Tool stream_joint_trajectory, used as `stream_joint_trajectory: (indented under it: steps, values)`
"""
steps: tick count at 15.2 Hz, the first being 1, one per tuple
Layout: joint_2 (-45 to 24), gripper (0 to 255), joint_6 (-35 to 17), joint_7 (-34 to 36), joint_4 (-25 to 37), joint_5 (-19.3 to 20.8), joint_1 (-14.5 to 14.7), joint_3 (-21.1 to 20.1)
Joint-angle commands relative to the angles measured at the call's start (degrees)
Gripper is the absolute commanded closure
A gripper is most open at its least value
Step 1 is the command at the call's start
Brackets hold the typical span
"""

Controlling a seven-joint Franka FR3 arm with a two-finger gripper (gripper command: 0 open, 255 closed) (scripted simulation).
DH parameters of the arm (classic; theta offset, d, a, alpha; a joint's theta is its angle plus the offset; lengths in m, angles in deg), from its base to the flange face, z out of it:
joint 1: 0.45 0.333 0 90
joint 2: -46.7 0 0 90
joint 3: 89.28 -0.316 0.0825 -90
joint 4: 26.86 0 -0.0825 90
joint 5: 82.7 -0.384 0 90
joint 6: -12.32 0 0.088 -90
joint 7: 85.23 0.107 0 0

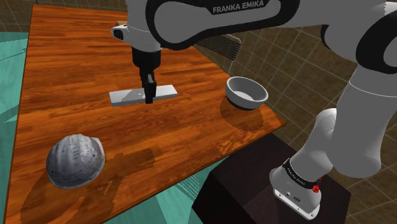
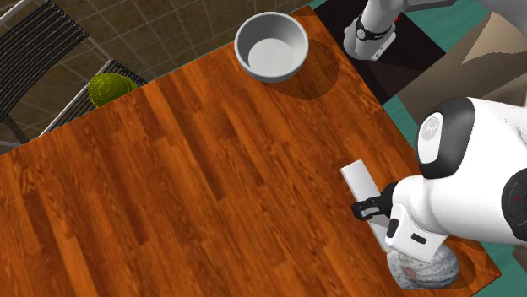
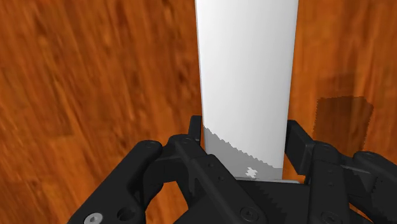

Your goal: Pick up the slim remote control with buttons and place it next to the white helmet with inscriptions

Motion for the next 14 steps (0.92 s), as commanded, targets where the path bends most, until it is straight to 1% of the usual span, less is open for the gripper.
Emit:
stream_joint_trajectory:
  steps: [1,14]
  values:
    - [-0.20,255,-1.41,0.00,-1.17,0.05,-0.06,0.05]
    - [-3.06,255,-10.31,0.58,-7.26,0.77,0.00,0.32]
